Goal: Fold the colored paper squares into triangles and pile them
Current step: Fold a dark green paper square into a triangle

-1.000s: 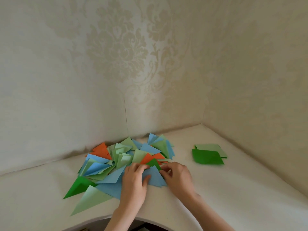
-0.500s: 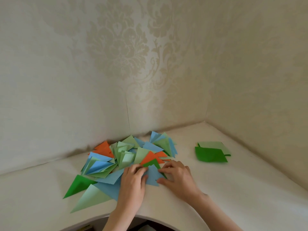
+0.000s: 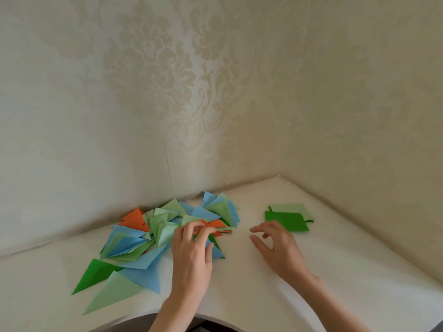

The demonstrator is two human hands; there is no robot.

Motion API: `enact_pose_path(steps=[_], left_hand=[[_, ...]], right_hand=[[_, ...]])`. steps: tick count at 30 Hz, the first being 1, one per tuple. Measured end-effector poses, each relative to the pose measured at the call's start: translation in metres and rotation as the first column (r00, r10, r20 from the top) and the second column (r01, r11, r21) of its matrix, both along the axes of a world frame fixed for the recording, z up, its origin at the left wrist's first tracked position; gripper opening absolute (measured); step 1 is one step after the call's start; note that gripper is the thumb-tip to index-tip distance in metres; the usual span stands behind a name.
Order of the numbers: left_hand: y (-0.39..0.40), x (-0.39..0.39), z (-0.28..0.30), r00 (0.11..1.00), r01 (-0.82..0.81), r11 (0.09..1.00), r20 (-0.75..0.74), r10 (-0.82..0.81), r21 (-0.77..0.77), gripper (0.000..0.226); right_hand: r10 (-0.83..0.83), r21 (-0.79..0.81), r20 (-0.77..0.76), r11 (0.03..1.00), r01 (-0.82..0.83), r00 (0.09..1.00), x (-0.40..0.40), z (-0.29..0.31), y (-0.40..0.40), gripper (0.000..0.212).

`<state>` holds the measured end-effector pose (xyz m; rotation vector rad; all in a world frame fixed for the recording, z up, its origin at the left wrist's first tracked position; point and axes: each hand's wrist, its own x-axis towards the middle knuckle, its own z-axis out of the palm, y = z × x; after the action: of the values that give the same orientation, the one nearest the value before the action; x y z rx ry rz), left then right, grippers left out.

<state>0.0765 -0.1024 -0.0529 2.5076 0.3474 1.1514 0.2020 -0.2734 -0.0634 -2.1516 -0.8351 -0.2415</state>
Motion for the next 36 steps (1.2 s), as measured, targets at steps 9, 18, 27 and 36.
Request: enact_pose_path(steps=[9, 18, 27, 36], left_hand=[[-0.076, 0.056, -0.019, 0.955, 0.287, 0.954, -0.050, -0.292, -0.090, 0.033], [-0.081, 0.085, -0.028, 0.942, 0.305, 0.943, -0.105, -0.320, -0.133, 0.033], [-0.070, 0.124, -0.030, 0.915, 0.307, 0.929, -0.205, -0.348, -0.208, 0.038], [-0.063, 0.125, -0.034, 0.916, 0.333, 0.917, -0.156, -0.370, -0.221, 0.024]], right_hand=[[-0.217, -0.065, -0.025, 0.975, 0.215, 0.976, 0.021, -0.001, -0.066, 0.016], [-0.215, -0.130, 0.055, 0.967, 0.221, 0.975, 0.041, -0.008, -0.075, 0.032], [-0.159, -0.250, 0.073, 0.953, 0.172, 0.985, 0.055, -0.010, -0.034, 0.046], [-0.204, -0.151, 0.117, 0.964, 0.221, 0.972, 0.056, -0.016, -0.036, 0.009]])
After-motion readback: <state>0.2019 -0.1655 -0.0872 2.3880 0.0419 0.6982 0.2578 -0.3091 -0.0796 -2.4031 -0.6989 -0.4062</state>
